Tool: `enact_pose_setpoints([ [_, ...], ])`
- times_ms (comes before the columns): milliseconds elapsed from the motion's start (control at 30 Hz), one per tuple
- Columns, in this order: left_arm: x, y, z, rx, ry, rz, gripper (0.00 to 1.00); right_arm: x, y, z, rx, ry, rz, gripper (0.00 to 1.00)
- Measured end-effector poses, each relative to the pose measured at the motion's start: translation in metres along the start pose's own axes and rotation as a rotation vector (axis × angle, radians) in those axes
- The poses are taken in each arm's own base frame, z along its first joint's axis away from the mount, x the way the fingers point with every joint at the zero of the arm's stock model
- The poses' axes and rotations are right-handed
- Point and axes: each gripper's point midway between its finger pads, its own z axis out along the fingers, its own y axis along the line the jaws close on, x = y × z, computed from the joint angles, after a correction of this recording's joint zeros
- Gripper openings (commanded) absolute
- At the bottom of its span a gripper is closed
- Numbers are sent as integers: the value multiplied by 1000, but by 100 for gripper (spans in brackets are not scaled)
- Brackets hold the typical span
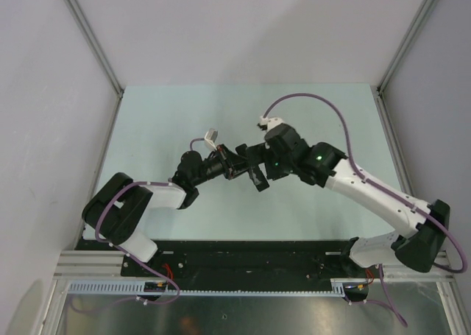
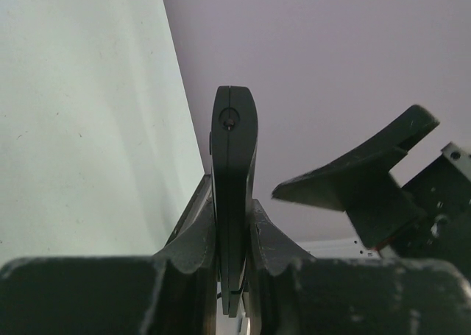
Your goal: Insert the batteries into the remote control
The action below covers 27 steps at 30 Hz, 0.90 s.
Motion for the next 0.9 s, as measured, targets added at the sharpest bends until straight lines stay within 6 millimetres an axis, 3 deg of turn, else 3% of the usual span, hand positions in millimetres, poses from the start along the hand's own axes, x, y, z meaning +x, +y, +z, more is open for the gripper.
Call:
enact_pose_setpoints([
  [233,1,-5,1,14,15,4,0,-40,-33,-39,-58,-144,174,93],
  [300,1,-7,2,20,19,6,0,-43,-40,-45,-98,-166,227,93],
  [467,3,-8,1,23,31,3,0,-25,-45,-34,-243,-117,349,93],
  [633,5,-10,0,28,43,-8,0,-5,-36,-23,-400,-40,432,94],
  [900,7,-29,-4,73,52,-2,0,2,-15,-22,-591,-16,456,93],
])
